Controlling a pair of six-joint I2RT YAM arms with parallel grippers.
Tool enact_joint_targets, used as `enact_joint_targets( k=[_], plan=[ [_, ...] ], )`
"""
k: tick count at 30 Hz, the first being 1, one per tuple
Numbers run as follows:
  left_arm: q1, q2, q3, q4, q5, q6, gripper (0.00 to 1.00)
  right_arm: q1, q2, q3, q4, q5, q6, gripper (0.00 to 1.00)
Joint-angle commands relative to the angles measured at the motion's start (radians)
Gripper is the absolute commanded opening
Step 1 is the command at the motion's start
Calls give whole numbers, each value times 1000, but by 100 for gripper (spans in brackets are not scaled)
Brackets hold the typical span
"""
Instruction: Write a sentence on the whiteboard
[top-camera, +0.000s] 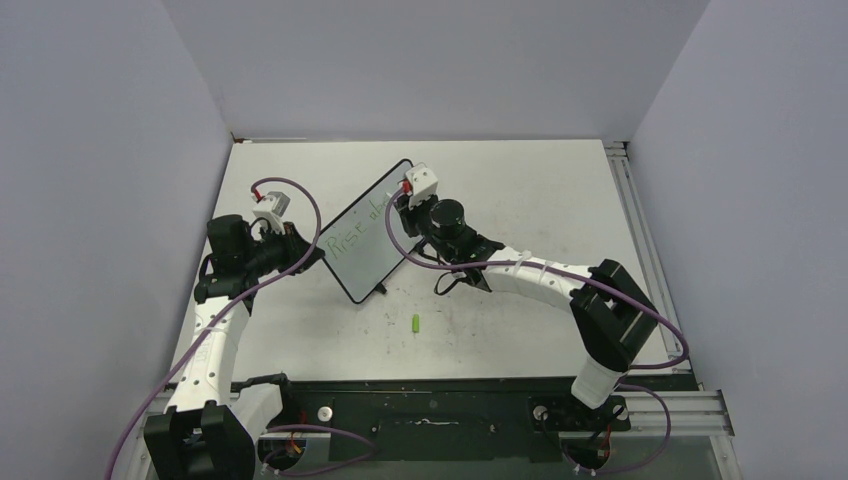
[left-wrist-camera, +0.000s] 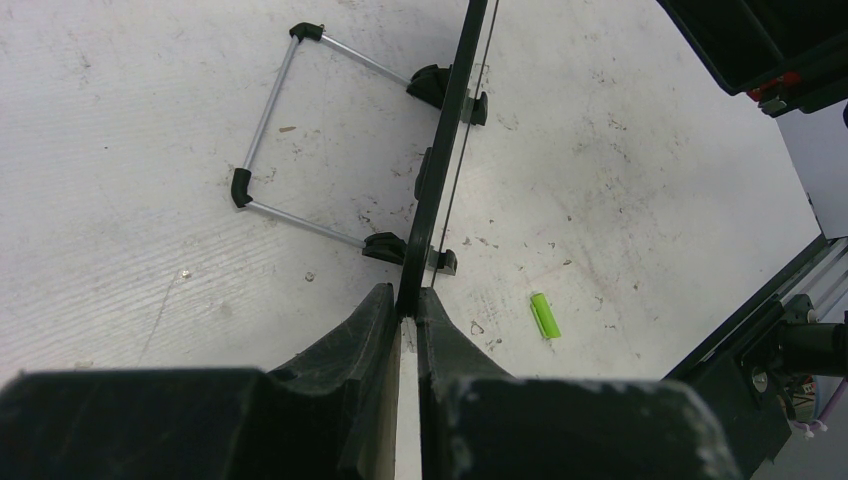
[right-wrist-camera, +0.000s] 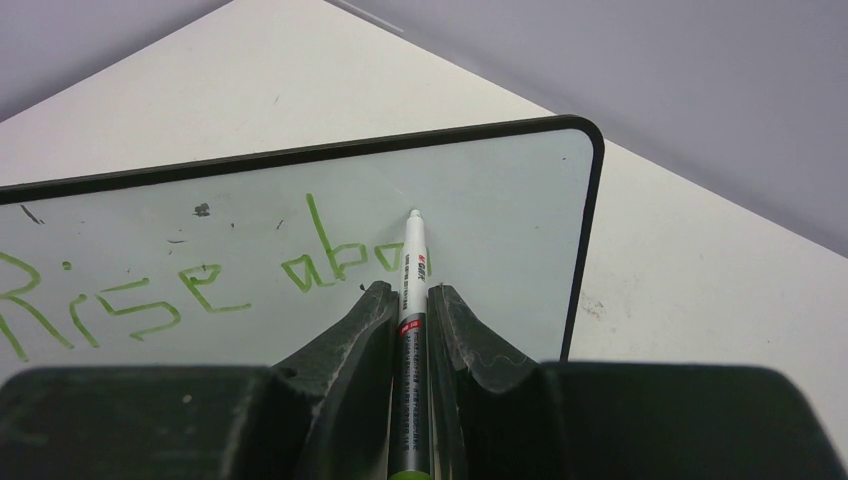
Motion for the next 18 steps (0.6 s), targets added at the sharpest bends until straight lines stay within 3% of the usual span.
enact_joint_targets(
  k=[1, 18],
  plan=[
    [3, -20, 46, 32, 18, -2, 0, 10, 19, 37, 57, -4, -4, 5],
    [2, -21, 46, 32, 17, -2, 0, -3, 17, -27, 49, 19, 4, 5]
  ],
)
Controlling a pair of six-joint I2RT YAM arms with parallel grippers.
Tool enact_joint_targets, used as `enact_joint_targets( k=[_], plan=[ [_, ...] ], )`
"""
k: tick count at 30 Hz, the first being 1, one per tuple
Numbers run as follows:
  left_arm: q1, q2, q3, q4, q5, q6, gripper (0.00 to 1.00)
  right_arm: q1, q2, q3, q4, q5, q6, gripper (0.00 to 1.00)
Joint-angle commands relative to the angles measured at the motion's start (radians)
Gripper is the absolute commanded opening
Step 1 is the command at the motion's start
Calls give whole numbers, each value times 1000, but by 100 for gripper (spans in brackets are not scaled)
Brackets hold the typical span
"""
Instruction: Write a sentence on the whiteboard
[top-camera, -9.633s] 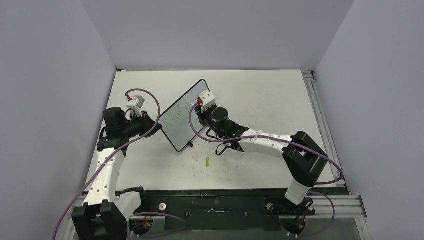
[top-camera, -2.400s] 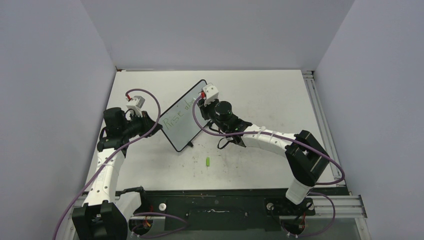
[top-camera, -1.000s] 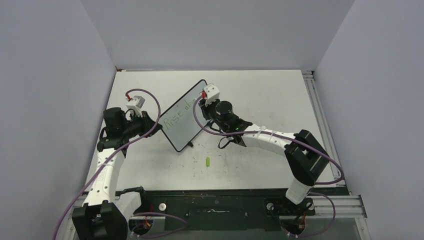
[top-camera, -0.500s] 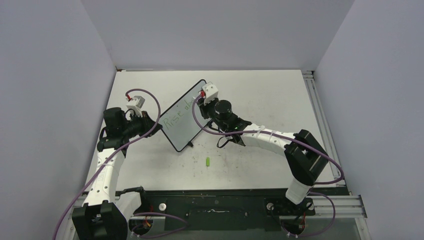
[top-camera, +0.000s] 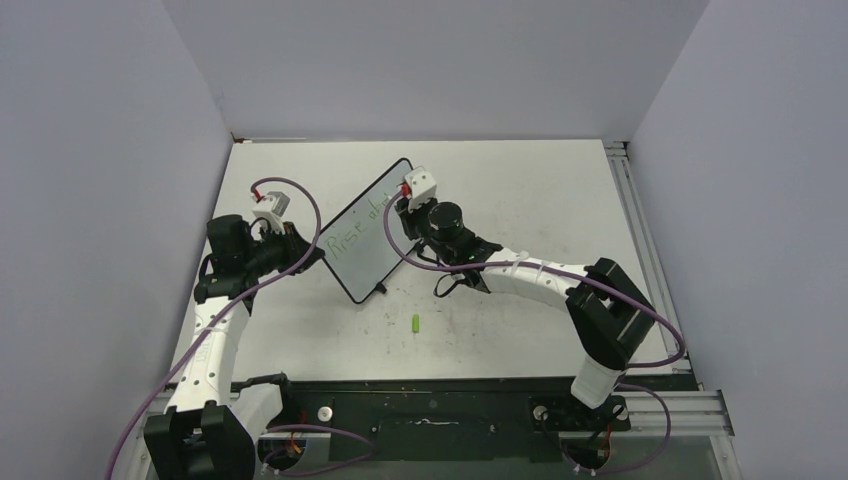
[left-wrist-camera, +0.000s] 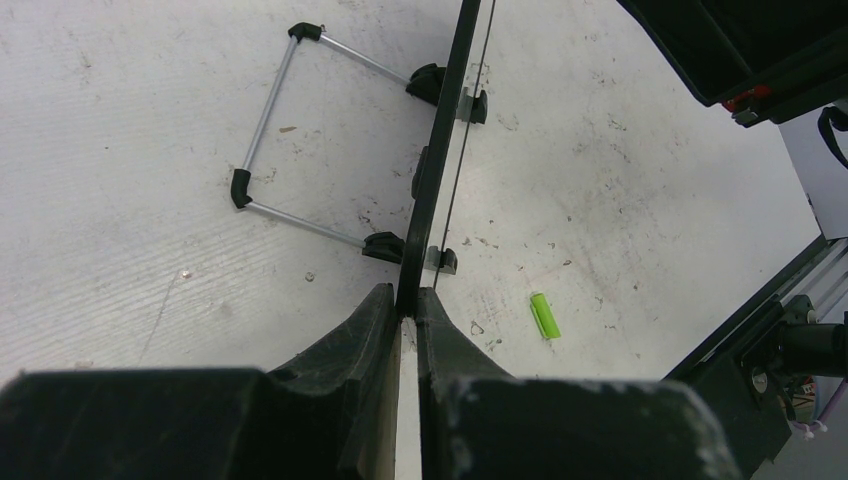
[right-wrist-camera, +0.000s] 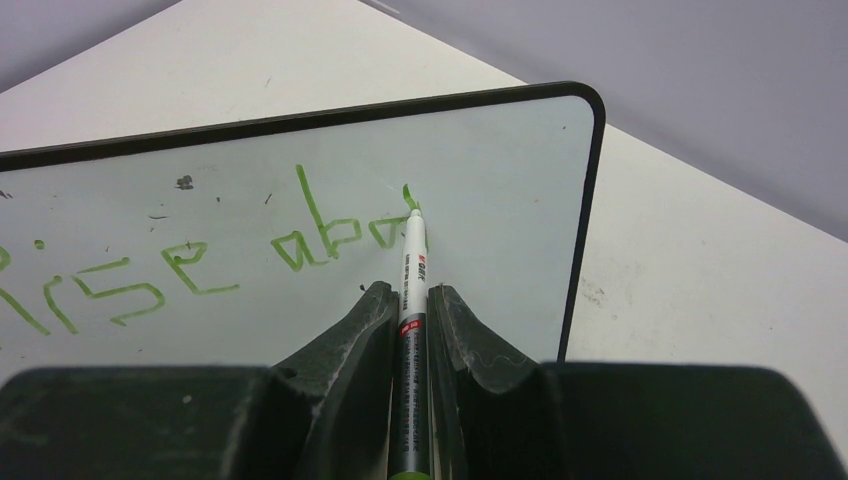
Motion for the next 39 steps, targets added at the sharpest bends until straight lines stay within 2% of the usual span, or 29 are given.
enact_joint_targets(
  k=[1, 18, 39],
  plan=[
    [3, -20, 46, 32, 18, -2, 0, -6, 2, -20, 41, 11, 3, 5],
    [3, -22, 45, 32, 17, -2, 0, -13, 0, -30, 44, 23, 3, 5],
    [3, -22, 44, 32, 19, -1, 0, -19, 18, 61, 64, 19, -30, 5]
  ],
)
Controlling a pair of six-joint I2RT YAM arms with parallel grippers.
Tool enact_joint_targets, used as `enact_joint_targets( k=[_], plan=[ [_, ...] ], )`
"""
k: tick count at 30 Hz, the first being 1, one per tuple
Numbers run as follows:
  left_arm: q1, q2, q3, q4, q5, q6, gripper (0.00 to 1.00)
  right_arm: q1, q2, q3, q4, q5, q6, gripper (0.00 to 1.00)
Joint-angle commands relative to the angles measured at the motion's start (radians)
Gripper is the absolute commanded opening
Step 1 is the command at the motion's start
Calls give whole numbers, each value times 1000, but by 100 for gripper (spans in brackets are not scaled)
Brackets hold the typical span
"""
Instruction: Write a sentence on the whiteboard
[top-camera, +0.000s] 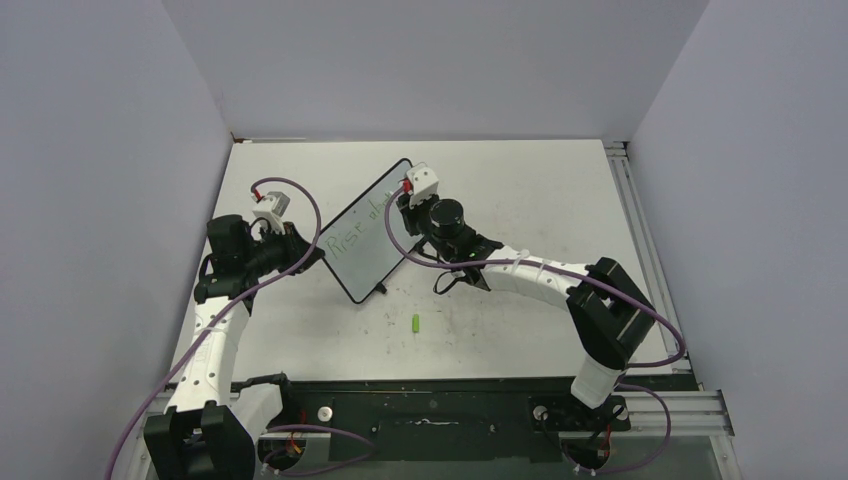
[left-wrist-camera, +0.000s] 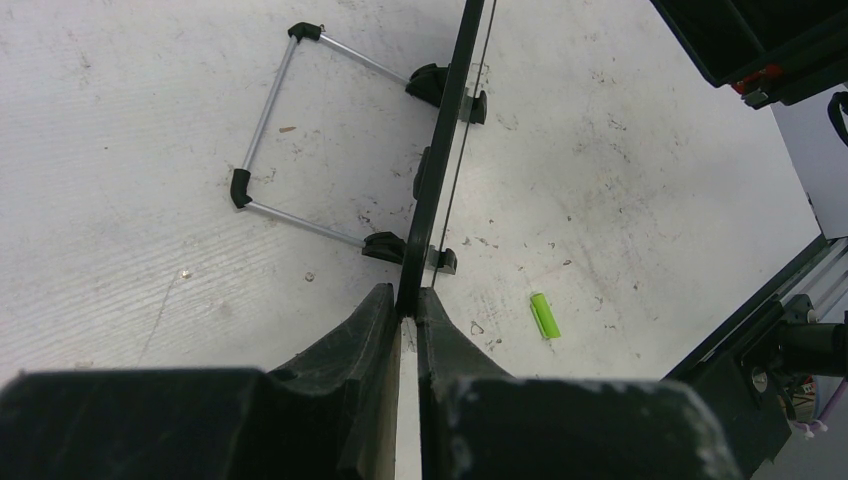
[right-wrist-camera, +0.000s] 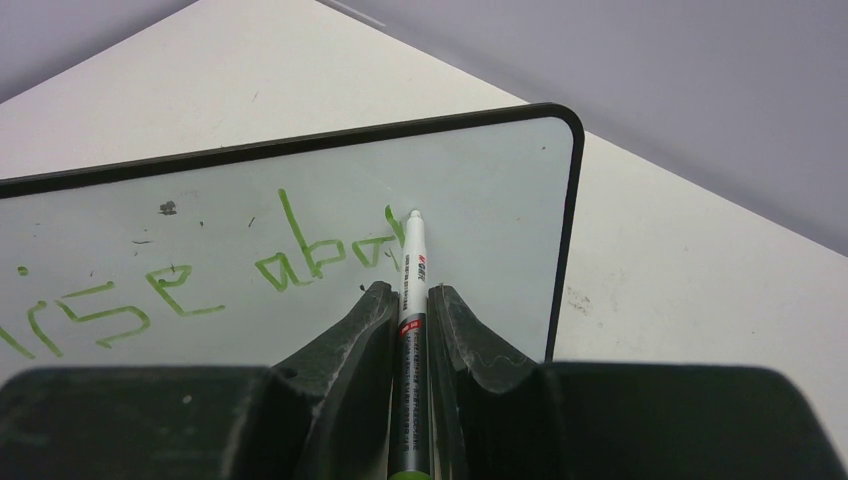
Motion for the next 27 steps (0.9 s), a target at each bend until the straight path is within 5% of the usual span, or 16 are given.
enact_joint_targets(
  k=[1, 27],
  plan=[
    [3, -22, 44, 32, 19, -1, 0, -12, 18, 56, 62, 3, -25, 5],
    [3, -25, 45, 32, 12, -2, 0, -15, -63, -32, 55, 41, -17, 5]
  ],
)
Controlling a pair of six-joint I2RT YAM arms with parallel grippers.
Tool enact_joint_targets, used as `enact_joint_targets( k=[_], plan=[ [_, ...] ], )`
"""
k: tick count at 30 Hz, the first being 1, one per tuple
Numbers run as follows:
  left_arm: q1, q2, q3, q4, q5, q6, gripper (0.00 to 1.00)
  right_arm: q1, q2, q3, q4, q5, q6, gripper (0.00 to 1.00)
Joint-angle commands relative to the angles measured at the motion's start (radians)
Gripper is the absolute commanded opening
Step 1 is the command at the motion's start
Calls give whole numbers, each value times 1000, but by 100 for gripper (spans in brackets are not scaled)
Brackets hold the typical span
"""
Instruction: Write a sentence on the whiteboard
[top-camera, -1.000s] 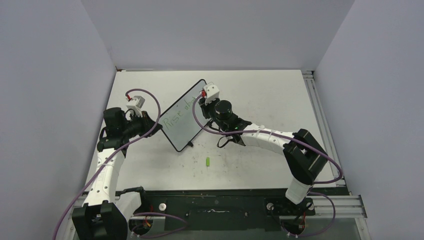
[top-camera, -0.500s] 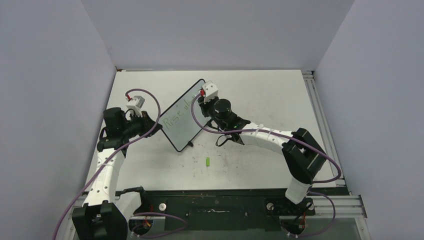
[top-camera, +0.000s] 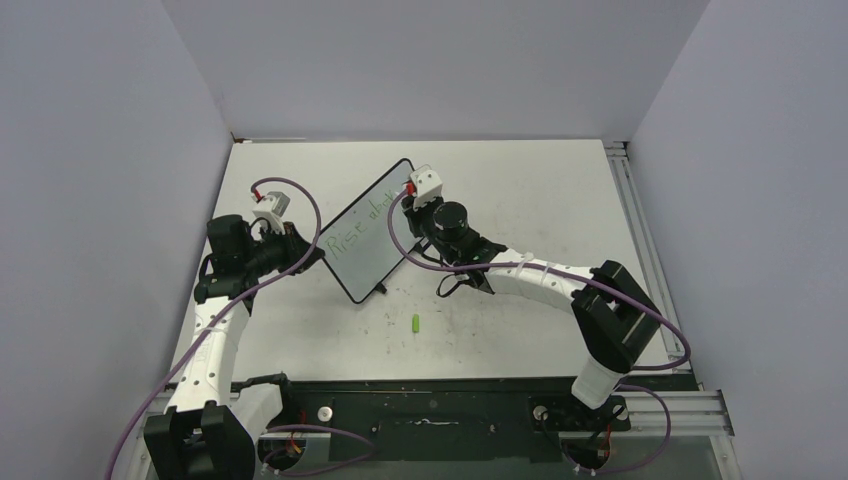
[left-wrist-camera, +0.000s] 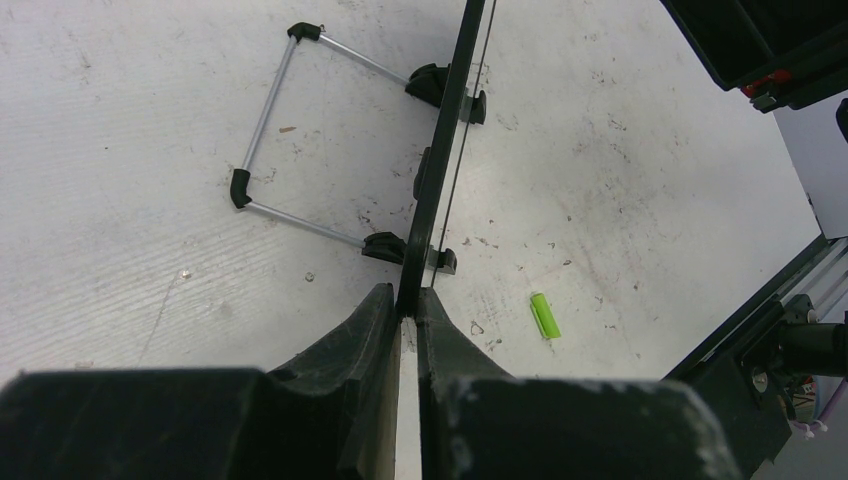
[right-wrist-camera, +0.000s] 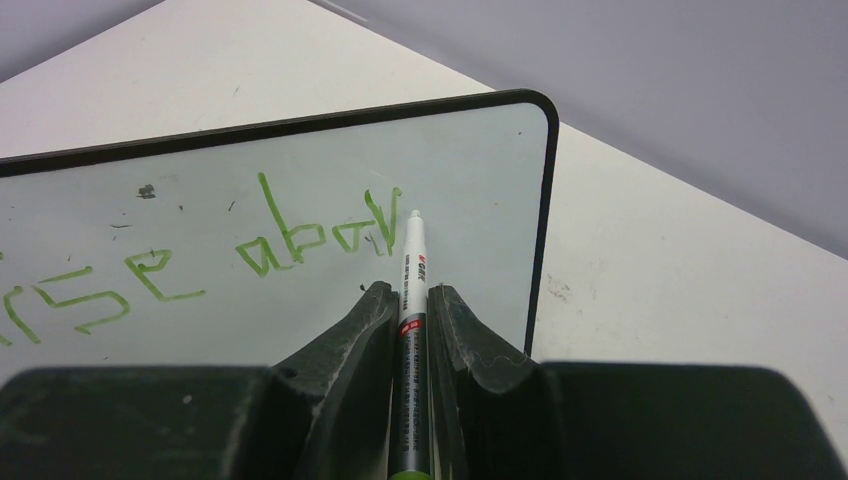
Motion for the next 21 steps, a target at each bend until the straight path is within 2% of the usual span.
enact_joint_targets(
  k=[1, 21],
  plan=[
    [2, -25, 44, 32, 13, -2, 0, -8, -29, 2, 46, 11, 4, 5],
    [3, -23, 46, 33, 15, -1, 0, -12, 24, 42, 53, -11, 1, 5]
  ],
)
